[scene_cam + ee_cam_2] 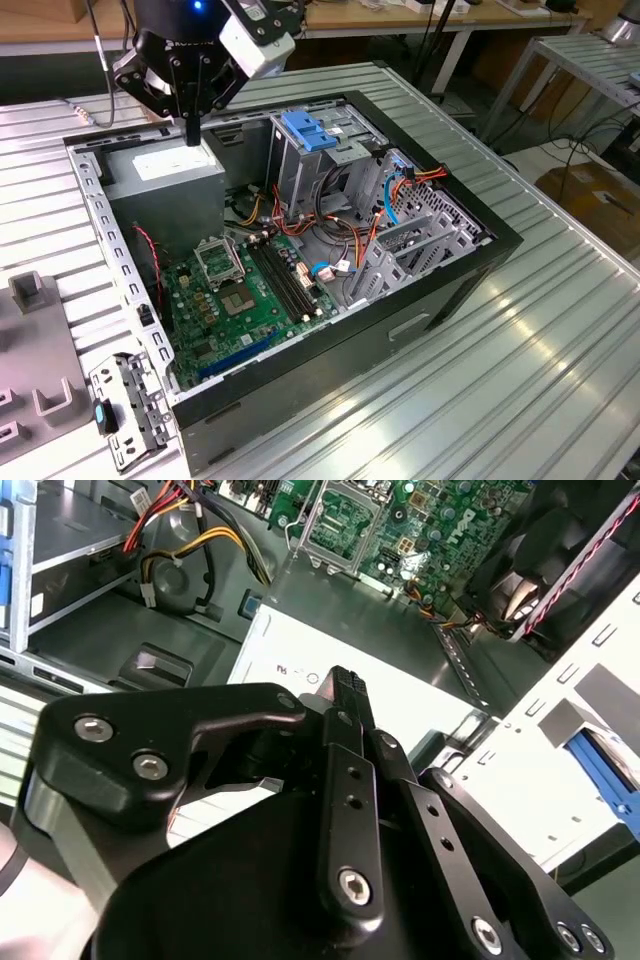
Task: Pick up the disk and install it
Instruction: 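Reach for the disk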
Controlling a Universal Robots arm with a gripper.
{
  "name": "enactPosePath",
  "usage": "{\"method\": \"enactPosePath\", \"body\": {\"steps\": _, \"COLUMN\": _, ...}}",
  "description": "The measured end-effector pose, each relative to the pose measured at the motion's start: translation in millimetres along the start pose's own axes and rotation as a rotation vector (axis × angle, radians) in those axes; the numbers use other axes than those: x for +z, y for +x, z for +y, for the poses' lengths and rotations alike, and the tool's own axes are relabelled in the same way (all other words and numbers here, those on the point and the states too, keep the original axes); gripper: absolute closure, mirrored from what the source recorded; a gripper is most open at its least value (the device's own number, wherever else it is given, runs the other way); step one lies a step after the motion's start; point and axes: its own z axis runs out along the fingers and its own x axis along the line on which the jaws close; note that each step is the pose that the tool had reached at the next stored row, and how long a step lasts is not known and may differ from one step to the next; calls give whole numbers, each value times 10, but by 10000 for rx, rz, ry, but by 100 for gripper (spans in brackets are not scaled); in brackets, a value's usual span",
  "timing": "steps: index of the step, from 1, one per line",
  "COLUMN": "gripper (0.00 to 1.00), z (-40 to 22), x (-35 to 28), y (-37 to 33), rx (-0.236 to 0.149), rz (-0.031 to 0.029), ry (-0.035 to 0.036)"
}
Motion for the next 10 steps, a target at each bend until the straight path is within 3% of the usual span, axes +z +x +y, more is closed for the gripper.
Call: {"method": "enactPosePath", "body": {"steps": 10, "gripper": 89, "z": -3, "x": -1, "y": 35, "rx": 0, "rz": 0, "ry": -1}}
